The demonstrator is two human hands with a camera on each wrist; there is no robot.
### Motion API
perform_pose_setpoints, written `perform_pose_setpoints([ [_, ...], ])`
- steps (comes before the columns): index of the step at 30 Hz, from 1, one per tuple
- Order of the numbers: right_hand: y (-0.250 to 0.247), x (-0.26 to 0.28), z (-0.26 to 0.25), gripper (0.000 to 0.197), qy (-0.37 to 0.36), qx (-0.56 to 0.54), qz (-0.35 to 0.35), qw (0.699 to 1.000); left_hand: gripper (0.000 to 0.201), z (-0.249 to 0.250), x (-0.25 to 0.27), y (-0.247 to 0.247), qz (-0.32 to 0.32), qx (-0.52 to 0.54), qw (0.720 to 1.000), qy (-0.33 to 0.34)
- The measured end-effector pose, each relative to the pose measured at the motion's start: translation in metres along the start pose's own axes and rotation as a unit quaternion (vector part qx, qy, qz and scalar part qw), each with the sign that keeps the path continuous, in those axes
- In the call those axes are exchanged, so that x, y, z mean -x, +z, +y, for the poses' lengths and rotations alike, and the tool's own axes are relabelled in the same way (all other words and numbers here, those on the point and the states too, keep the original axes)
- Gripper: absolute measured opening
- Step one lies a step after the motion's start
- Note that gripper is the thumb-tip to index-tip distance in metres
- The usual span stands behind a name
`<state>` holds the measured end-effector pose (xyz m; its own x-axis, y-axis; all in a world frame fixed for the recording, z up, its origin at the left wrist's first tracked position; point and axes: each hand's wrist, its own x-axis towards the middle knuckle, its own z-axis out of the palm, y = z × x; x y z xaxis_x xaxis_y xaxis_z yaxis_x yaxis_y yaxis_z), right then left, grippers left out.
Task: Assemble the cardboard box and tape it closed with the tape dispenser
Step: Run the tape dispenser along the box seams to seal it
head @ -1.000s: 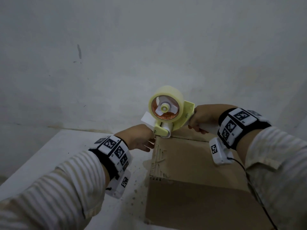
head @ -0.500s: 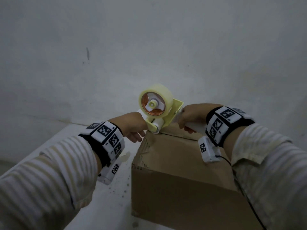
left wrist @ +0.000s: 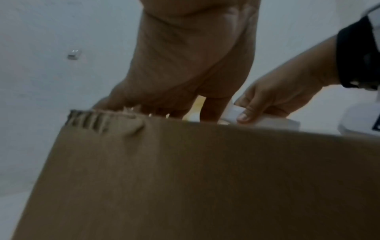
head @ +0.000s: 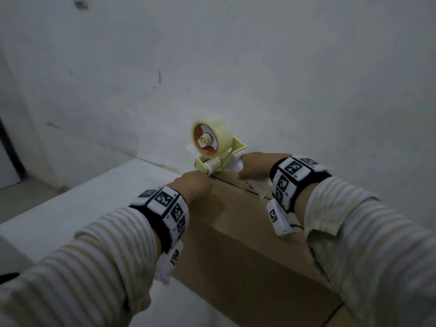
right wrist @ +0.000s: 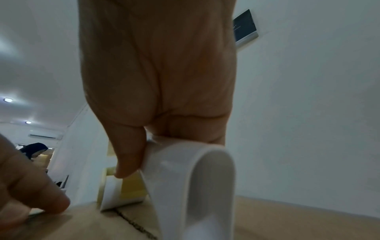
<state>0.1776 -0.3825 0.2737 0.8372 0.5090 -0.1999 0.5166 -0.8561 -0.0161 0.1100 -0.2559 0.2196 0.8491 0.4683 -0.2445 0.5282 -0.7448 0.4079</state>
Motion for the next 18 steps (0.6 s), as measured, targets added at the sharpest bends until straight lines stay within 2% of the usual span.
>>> perform_pose_setpoints([
  [4, 0.004, 0.003, 0.0, 0.045, -0.013, 0.044, -0.022, 0.999, 0.046, -0.001, -0.003, 0.033, 0.071, -0.016, 0.997, -0.028],
  [7, 0.006, -0.001, 0.007, 0.042, -0.029, 0.033, -0.01, 0.999, 0.05, 0.005, -0.002, 0.039, 0.106, -0.038, 0.993, -0.032],
  [12, 0.004, 0.0, 0.007, 0.049, -0.031, 0.04, -0.027, 0.998, 0.06, 0.01, -0.014, 0.037, 0.065, -0.057, 0.995, -0.046],
  [18, 0.007, -0.005, 0.013, 0.049, -0.049, 0.044, -0.017, 0.998, 0.064, 0.015, -0.026, 0.038, 0.057, -0.07, 0.995, -0.048],
])
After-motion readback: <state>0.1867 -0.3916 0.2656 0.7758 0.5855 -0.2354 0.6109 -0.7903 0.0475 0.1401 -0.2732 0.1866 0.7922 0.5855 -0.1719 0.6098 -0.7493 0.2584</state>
